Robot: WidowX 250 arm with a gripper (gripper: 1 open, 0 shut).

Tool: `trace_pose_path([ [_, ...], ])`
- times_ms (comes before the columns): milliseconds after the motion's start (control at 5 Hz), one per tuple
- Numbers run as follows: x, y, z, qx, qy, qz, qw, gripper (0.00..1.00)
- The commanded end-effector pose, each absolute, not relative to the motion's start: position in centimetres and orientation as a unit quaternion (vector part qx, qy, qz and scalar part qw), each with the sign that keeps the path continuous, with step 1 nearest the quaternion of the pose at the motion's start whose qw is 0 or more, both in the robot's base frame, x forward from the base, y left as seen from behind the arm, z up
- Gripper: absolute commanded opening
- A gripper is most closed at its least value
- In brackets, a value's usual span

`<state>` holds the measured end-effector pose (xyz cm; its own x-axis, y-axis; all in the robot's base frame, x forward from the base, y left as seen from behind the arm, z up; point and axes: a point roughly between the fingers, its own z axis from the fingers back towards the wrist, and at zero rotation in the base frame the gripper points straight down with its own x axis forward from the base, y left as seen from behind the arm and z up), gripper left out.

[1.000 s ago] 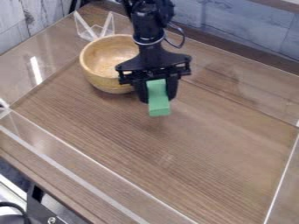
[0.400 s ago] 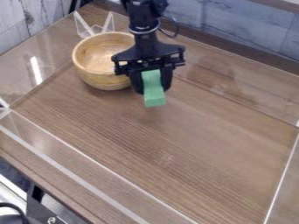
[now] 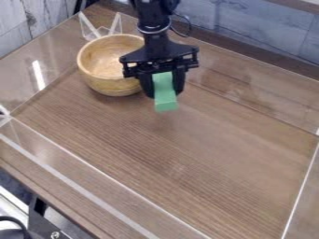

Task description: Put green stick into wooden bowl

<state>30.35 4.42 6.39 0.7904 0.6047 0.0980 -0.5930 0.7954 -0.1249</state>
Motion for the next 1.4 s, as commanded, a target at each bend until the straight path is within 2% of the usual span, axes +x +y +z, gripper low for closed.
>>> trace_pose_path([
  [0, 30.6, 5.1, 8.9, -0.050, -0.097, 0.299, 0.948, 0.00],
  [200, 30.6, 5.8, 9.7, -0.052, -0.098, 0.286, 0.952, 0.00],
  [600, 32.4, 4.2, 10.4, -0.052, -0.100, 0.268, 0.957, 0.00],
  [1200, 32.7, 5.7, 11.4, -0.074, -0.099, 0.284, 0.951, 0.00],
])
